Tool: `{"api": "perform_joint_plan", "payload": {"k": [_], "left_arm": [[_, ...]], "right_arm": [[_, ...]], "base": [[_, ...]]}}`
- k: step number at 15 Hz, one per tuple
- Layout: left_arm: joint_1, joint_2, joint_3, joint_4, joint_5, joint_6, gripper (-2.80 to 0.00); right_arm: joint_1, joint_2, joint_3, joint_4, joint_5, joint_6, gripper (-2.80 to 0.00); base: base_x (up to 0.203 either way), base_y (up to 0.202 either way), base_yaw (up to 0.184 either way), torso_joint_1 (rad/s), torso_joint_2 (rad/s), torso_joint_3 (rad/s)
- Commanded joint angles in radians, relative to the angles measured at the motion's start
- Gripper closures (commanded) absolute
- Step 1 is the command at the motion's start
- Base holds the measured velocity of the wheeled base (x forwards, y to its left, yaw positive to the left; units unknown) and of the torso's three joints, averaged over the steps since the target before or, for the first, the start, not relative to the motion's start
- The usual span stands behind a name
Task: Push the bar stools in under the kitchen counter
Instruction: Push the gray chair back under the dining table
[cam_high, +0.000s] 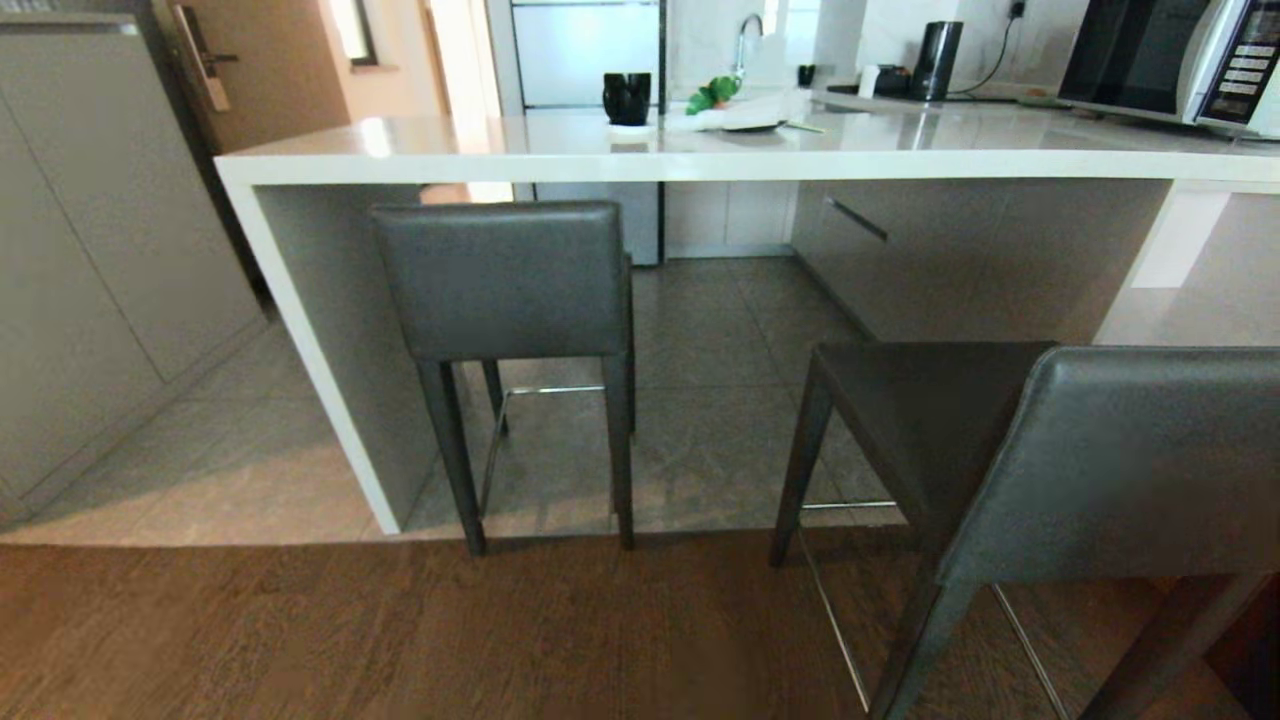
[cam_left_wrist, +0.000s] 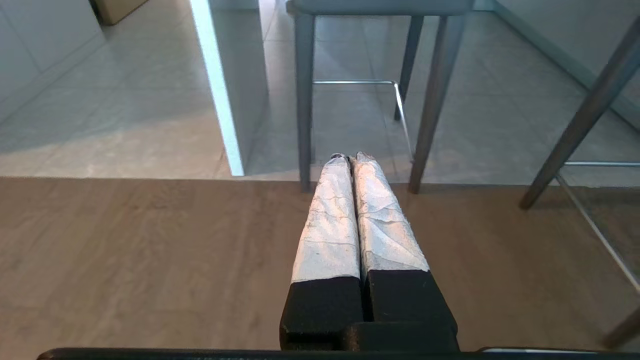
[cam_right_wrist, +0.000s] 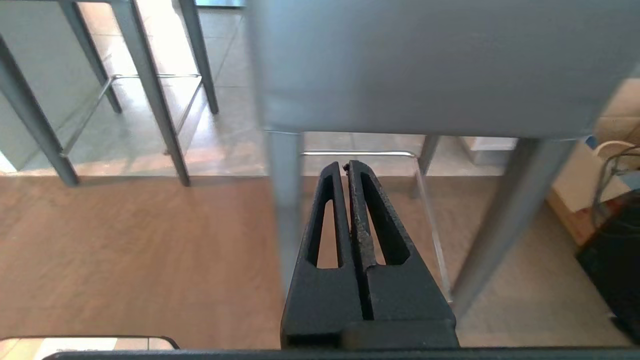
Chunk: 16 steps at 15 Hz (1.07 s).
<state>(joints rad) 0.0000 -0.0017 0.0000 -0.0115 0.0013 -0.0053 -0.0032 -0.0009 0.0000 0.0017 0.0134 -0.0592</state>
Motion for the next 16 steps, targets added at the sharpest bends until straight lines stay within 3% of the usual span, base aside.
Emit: {"api": "perform_joint_plan", "payload": {"k": [1,16], "left_arm": [[0.0,0.002,0.002,-0.001,0.0,-0.001,0.0],[0.0,0.001,0.002,-0.001,0.0,-0.01,0.0]], "right_arm": [[0.0,0.001,0.0,0.0,0.0,-0.001,0.0],[0.0,0.001,0.0,0.0,0.0,-0.001,0.0]], "base": [[0.0,-0.194,0.002,0.002,0.01,0.002],[0.0,-0.194,0.001,0.002,0.0,0.002]]}}
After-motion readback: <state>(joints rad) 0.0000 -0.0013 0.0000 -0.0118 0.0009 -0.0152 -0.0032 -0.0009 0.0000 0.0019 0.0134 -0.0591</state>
